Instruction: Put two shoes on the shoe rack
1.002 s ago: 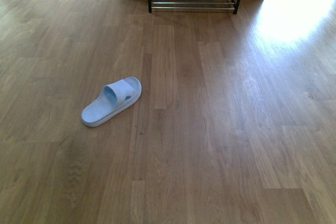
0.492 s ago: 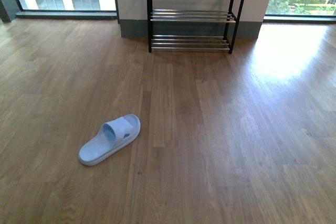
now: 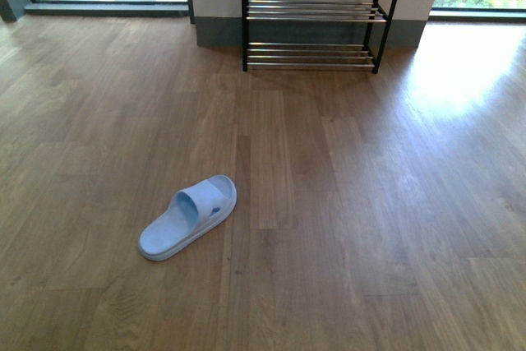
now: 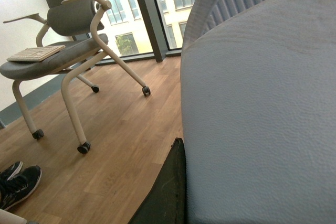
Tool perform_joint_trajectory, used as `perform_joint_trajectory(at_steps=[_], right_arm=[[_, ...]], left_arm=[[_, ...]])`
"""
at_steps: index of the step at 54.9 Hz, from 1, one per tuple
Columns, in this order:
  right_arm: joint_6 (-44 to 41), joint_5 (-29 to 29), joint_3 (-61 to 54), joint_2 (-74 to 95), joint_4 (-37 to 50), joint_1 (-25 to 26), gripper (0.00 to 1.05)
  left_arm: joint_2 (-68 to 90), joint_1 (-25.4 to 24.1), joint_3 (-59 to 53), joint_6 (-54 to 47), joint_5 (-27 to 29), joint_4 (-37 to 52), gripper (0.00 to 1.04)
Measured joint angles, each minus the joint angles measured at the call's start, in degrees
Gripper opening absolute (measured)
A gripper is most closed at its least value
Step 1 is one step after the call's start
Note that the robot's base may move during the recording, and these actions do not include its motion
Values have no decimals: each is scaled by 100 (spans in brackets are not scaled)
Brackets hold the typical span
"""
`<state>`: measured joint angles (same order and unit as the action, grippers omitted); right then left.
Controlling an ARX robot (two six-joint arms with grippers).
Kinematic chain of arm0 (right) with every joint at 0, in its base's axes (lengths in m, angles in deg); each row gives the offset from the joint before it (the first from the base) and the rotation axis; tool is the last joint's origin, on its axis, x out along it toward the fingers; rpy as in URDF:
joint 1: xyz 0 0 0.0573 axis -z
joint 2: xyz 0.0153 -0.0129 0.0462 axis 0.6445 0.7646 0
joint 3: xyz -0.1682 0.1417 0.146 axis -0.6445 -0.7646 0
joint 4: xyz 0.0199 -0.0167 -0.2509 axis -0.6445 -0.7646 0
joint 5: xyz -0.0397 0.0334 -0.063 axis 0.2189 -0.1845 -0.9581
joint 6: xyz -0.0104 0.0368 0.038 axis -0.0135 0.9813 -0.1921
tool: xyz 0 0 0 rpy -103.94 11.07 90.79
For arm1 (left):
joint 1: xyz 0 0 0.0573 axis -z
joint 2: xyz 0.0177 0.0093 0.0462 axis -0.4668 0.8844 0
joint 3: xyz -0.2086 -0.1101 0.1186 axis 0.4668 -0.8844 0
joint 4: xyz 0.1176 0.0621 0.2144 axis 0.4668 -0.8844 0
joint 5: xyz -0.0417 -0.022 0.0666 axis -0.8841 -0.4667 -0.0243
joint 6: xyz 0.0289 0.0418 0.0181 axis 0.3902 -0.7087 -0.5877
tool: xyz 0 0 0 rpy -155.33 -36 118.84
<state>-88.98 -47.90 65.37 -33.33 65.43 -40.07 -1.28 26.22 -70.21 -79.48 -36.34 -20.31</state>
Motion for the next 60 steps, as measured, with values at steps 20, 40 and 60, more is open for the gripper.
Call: perform_joint_trajectory(at_steps=[20, 40, 60], right_arm=[[0, 0, 0, 0, 0, 0, 95], [2, 0, 0, -2, 0, 0, 95], [-2, -833, -9, 535, 846, -175, 95]], left_arm=[[0, -2, 0, -4, 4, 0, 2], [-2, -2, 0, -17, -4, 0, 2], [2, -7, -2, -17, 17, 0, 2]])
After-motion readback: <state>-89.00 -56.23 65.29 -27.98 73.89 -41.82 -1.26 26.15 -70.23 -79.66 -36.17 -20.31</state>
